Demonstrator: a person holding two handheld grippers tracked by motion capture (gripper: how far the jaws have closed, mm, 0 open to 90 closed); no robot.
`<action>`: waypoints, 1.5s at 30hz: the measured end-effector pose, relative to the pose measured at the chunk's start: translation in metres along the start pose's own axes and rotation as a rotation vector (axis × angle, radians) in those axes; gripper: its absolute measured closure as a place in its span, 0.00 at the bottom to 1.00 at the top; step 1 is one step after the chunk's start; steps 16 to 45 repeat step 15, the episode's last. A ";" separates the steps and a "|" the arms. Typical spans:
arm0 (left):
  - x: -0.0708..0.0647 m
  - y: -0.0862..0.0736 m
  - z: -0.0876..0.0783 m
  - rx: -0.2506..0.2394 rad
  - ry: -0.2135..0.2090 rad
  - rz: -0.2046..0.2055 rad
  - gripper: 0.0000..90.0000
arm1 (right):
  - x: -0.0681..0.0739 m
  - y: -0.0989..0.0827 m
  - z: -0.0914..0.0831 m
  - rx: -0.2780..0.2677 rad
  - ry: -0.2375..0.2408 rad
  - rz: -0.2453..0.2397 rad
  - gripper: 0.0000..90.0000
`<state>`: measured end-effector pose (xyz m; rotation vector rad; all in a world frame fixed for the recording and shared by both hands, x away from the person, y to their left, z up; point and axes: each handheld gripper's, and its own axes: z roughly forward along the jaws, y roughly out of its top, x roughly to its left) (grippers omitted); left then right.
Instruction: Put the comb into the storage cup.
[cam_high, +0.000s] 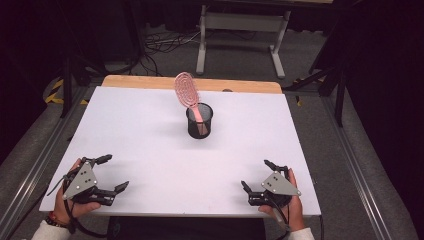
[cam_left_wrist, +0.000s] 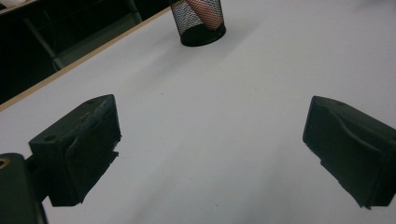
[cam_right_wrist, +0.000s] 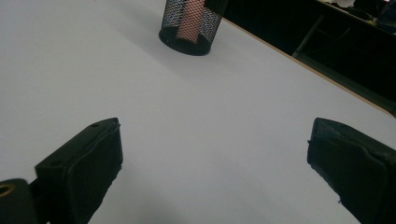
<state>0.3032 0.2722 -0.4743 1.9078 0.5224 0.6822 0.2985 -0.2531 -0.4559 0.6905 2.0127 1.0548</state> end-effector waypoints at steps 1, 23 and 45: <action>0.000 0.000 0.000 0.001 0.001 0.002 0.06 | 0.000 0.000 0.000 0.001 0.000 0.000 0.04; 0.004 -0.001 -0.001 -0.005 0.001 -0.003 0.06 | 0.001 -0.001 0.003 0.011 -0.003 -0.005 0.05; 0.004 -0.001 -0.001 -0.005 0.001 -0.003 0.06 | 0.001 -0.001 0.003 0.011 -0.003 -0.005 0.05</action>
